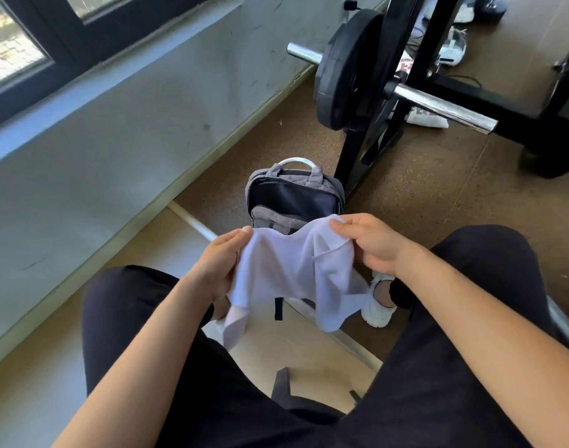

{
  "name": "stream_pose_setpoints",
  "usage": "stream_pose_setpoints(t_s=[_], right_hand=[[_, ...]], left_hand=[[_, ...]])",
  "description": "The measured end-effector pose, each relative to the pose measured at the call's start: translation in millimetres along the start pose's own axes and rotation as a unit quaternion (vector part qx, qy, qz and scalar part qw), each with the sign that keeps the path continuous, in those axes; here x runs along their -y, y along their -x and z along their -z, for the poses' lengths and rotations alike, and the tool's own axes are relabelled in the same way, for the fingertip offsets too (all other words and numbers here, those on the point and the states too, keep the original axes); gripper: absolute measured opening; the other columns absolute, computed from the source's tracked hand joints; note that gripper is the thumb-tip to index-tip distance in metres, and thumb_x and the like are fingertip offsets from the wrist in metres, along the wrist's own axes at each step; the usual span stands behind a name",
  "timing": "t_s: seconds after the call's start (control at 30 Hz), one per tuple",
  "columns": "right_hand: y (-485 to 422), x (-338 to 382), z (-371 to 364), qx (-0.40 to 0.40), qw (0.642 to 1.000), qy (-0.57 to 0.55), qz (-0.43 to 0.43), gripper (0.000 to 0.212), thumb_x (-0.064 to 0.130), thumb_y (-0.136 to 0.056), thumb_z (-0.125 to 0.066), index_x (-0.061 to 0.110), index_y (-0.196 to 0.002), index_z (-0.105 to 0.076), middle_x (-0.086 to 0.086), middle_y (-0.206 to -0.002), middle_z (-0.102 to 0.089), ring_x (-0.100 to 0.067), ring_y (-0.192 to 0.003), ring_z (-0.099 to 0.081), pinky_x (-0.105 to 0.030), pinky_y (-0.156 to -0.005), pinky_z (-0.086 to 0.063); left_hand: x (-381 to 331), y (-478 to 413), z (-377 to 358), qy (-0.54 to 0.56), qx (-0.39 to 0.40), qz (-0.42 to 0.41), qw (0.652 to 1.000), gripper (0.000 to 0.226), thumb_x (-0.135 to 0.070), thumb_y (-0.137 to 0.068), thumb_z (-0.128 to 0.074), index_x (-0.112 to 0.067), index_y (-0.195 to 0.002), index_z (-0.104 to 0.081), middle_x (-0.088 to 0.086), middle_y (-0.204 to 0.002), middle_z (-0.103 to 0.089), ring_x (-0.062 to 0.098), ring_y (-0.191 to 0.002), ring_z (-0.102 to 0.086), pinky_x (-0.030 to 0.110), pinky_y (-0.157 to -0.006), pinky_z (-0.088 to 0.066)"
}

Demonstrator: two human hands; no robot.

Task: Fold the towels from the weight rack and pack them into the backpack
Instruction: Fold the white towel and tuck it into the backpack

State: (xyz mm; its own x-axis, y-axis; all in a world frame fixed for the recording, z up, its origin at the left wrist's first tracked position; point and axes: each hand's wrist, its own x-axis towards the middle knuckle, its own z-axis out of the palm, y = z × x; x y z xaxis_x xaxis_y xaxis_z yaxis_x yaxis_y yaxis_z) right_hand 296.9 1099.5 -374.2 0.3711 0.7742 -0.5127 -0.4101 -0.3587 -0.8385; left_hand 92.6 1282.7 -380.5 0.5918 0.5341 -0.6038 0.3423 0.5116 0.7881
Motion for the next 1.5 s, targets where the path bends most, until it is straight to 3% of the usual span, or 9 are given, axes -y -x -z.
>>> stream_pose_setpoints(t_s=[0.2, 0.43, 0.67, 0.87, 0.97, 1.1, 1.2, 1.33, 1.5], right_hand=[[19, 1, -33, 0.046, 0.994, 0.095, 0.021, 0.048, -0.017, -0.088, -0.05, 0.009, -0.124, -0.067, -0.008, -0.112, -0.074, -0.022, -0.103, -0.071, -0.032, -0.086, -0.058], [21, 1, -38, 0.02, 0.994, 0.106, 0.03, 0.052, -0.011, -0.091, -0.055, 0.026, -0.127, -0.064, 0.002, -0.12, -0.071, -0.02, -0.119, -0.062, -0.043, -0.1, -0.055], [8, -1, -59, -0.008, 0.995, 0.043, 0.095, 0.056, -0.009, -0.091, -0.063, 0.016, -0.14, -0.051, -0.01, -0.124, -0.071, -0.026, -0.117, -0.067, -0.055, -0.103, -0.051], [0, 15, -51, -0.04, 0.983, -0.034, 0.174, 0.087, -0.007, -0.089, -0.068, 0.035, -0.153, -0.028, -0.012, -0.134, -0.063, -0.028, -0.121, -0.065, -0.05, -0.095, -0.057], [-8, 22, -46, -0.092, 0.977, -0.104, 0.161, 0.104, -0.01, -0.089, -0.065, 0.041, -0.159, -0.006, -0.011, -0.135, -0.061, -0.024, -0.116, -0.068, -0.041, -0.088, -0.06], [-25, 32, -38, -0.11, 0.968, -0.18, 0.139, 0.09, -0.013, -0.092, -0.056, 0.032, -0.159, -0.017, -0.013, -0.131, -0.063, -0.025, -0.111, -0.07, -0.033, -0.082, -0.06], [-30, 31, -38, -0.096, 0.97, -0.183, 0.129, 0.071, -0.011, -0.095, -0.053, 0.02, -0.155, -0.032, -0.018, -0.133, -0.062, -0.026, -0.11, -0.07, -0.031, -0.083, -0.06], [-35, 18, -33, -0.12, 0.983, -0.02, 0.134, 0.055, -0.001, -0.094, -0.06, 0.025, -0.142, -0.052, -0.013, -0.134, -0.058, -0.022, -0.115, -0.066, -0.034, -0.09, -0.058], [-34, 17, -23, -0.18, 0.872, 0.361, 0.277, 0.05, 0.031, -0.075, -0.06, 0.031, -0.124, -0.065, 0.006, -0.131, -0.042, -0.01, -0.119, -0.038, -0.023, -0.104, -0.038]], left_hand=[[11, 17, -44, 0.009, 0.043, -0.048, 0.998, 0.031, -0.031, -0.108, -0.051, -0.007, -0.12, -0.067, 0.016, -0.107, -0.072, 0.028, -0.095, -0.065, 0.042, -0.085, -0.051], [11, 11, -46, 0.034, -0.027, -0.103, 0.994, 0.024, -0.032, -0.109, -0.048, -0.02, -0.119, -0.067, 0.007, -0.114, -0.076, 0.017, -0.097, -0.071, 0.042, -0.091, -0.058], [13, 8, -60, 0.062, 0.071, -0.104, 0.99, 0.026, -0.02, -0.109, -0.049, -0.011, -0.129, -0.062, 0.015, -0.12, -0.074, 0.031, -0.105, -0.073, 0.043, -0.09, -0.06], [-6, -4, -52, 0.116, 0.129, -0.135, 0.976, 0.039, -0.031, -0.097, -0.056, -0.005, -0.125, -0.065, 0.017, -0.111, -0.068, 0.029, -0.099, -0.062, 0.035, -0.094, -0.049], [-14, -7, -52, 0.068, 0.173, -0.183, 0.965, 0.038, -0.03, -0.088, -0.067, -0.017, -0.124, -0.071, 0.013, -0.129, -0.068, 0.027, -0.122, -0.062, 0.041, -0.108, -0.045], [-21, -16, -52, -0.074, 0.164, -0.287, 0.941, 0.059, -0.01, -0.079, -0.079, -0.022, -0.135, -0.064, 0.003, -0.14, -0.063, 0.024, -0.136, -0.054, 0.044, -0.11, -0.046], [-21, -21, -56, -0.052, 0.122, -0.286, 0.949, 0.051, 0.008, -0.086, -0.074, -0.016, -0.13, -0.066, 0.003, -0.126, -0.072, 0.02, -0.119, -0.066, 0.038, -0.099, -0.054], [-18, -27, -57, -0.069, 0.054, -0.296, 0.951, 0.035, 0.008, -0.086, -0.075, -0.018, -0.11, -0.074, -0.006, -0.096, -0.078, 0.008, -0.087, -0.072, 0.02, -0.076, -0.052], [-16, -31, -54, -0.142, 0.028, -0.348, 0.926, 0.027, 0.008, -0.083, -0.077, -0.016, -0.094, -0.074, -0.01, -0.09, -0.079, 0.007, -0.088, -0.075, 0.02, -0.079, -0.055]])
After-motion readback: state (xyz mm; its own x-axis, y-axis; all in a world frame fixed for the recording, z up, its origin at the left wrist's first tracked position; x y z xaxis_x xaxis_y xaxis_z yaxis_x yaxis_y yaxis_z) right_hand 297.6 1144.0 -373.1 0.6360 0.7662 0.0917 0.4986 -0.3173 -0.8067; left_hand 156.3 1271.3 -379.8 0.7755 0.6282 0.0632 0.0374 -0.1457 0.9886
